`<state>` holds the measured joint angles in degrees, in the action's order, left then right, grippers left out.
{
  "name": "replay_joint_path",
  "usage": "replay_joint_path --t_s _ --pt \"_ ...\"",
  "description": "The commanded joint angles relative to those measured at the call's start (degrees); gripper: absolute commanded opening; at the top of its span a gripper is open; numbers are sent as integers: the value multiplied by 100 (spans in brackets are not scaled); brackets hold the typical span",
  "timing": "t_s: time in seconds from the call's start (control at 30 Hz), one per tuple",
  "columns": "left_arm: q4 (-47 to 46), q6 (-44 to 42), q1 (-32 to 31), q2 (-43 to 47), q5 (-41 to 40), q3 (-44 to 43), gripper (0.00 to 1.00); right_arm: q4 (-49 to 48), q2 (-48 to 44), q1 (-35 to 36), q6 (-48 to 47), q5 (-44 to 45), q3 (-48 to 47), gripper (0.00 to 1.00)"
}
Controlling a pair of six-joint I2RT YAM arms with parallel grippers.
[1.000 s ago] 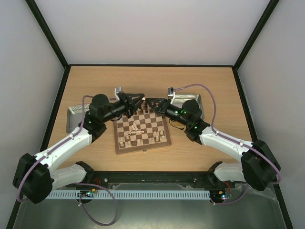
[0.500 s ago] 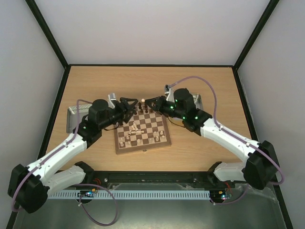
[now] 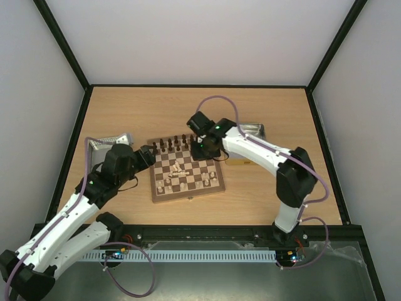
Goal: Set up the chess pieces on the board
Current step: Place the chess piece on the chessboard.
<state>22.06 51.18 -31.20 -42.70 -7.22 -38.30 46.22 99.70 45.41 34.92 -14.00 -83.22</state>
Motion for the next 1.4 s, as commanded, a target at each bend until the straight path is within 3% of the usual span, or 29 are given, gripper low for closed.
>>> replay_joint_path --t_s 0.0,0.2,0.53,1.13,1.23,1.37 --pt "598 -1053 22 301 -289 -48 76 1455 560 377 -509 461 -696 2" --pt "349 -1350 23 614 -110 179 76 2013 1229 642 -539 735 -1317 2" --pt "494 -1269 18 921 -493 128 78 2655 2072 768 -776 762 -1763 2" --pt "422 -1191 18 1224 -632 224 83 2663 2124 800 -811 265 -1691 2" --pt "429 -1196 18 1227 -631 226 83 2639 2124 801 -786 285 -1732 4" --pt "422 -1195 10 1220 -631 223 83 2633 2154 809 -766 384 -1810 16"
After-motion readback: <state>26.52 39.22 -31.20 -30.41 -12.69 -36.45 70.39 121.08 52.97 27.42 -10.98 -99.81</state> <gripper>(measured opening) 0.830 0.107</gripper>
